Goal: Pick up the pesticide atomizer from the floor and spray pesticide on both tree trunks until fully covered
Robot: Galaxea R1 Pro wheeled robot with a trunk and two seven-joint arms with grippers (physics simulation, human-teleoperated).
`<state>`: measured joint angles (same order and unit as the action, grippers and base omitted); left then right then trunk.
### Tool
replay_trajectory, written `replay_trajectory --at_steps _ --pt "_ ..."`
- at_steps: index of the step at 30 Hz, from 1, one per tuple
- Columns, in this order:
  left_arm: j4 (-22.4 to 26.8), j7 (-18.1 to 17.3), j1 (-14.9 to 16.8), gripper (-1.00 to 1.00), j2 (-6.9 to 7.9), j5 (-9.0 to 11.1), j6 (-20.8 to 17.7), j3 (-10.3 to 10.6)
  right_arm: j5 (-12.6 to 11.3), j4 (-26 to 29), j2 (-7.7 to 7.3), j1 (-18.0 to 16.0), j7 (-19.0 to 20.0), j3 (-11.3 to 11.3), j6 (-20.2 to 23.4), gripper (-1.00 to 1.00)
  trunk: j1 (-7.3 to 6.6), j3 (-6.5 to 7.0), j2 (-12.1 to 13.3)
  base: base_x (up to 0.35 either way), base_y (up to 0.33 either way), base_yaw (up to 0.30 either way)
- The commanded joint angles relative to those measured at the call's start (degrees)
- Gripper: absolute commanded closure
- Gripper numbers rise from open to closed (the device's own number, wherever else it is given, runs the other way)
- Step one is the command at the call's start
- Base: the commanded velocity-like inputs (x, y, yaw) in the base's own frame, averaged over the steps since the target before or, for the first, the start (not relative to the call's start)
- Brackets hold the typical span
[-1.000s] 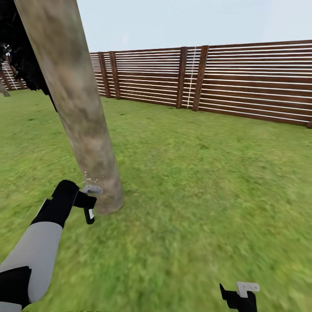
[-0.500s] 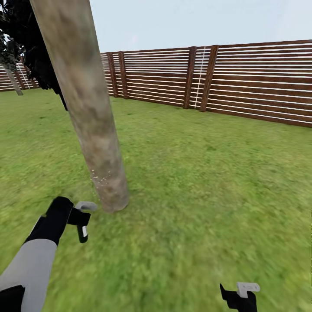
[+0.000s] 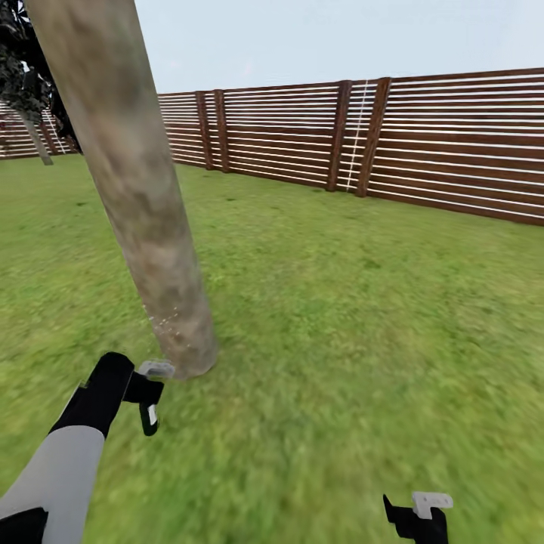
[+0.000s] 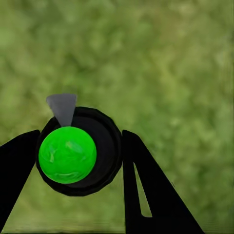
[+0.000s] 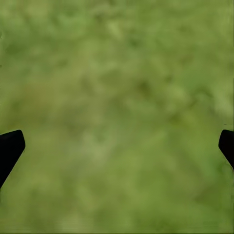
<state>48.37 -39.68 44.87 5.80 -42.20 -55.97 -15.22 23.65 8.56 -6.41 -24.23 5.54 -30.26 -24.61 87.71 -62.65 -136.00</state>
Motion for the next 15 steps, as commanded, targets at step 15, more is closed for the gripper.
replay_trajectory --at_steps 15 --pt "-2.29 6.46 -3.92 1.00 -3.08 1.56 4.48 -0.90 0.17 -0.03 -0.07 -0.02 0.43 -0.50 -0.23 -1.00 0.01 -0.05 -0.02 0.033 -0.034 0.058"
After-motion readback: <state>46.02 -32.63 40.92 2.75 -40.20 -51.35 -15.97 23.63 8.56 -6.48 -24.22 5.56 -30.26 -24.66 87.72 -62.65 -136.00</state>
